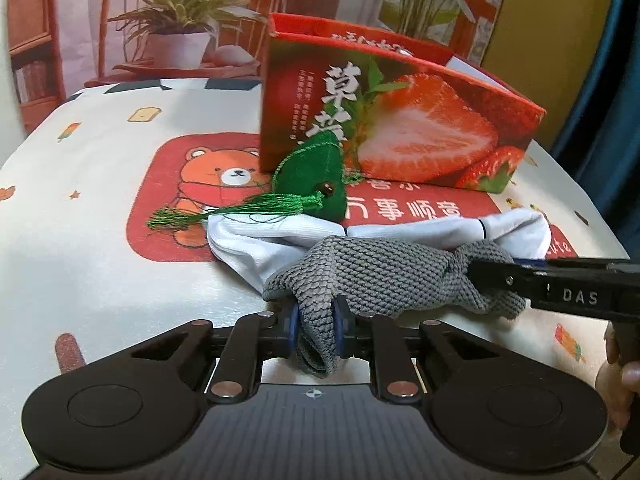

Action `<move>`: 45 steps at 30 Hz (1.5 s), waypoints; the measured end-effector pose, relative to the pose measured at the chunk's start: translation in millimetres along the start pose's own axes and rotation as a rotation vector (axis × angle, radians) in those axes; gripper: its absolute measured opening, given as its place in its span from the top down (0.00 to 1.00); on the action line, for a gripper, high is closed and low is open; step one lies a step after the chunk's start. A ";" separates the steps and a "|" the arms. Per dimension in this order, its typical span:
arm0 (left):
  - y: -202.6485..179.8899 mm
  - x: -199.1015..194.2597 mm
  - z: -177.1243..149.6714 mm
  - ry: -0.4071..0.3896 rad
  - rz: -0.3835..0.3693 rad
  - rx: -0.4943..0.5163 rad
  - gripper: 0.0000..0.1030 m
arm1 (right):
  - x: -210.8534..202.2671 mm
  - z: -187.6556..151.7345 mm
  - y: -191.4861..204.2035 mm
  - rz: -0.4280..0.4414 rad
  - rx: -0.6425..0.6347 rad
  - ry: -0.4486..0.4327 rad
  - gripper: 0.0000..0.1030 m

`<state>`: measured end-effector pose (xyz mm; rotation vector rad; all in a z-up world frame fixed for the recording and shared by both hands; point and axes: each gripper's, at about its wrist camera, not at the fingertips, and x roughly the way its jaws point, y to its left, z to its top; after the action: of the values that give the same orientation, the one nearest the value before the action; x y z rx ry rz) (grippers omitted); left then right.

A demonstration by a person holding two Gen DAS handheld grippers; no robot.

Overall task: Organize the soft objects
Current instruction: 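Lift the grey knit cloth and carry it over the red box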

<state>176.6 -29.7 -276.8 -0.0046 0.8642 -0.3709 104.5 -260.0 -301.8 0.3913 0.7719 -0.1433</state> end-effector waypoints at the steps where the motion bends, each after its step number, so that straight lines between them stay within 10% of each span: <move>1: 0.8 -1.1 0.7 -0.004 0.002 -0.003 0.83 | -0.6 0.4 1.0 0.004 0.000 -0.001 0.74; 45: -28.1 -56.9 104.1 -0.270 -0.044 0.113 0.83 | -74.4 89.5 16.6 0.002 -0.057 -0.293 0.77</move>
<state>211.5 -52.8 -162.3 0.0304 0.5767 -0.4488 114.3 -281.3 -186.6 0.3080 0.4852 -0.1721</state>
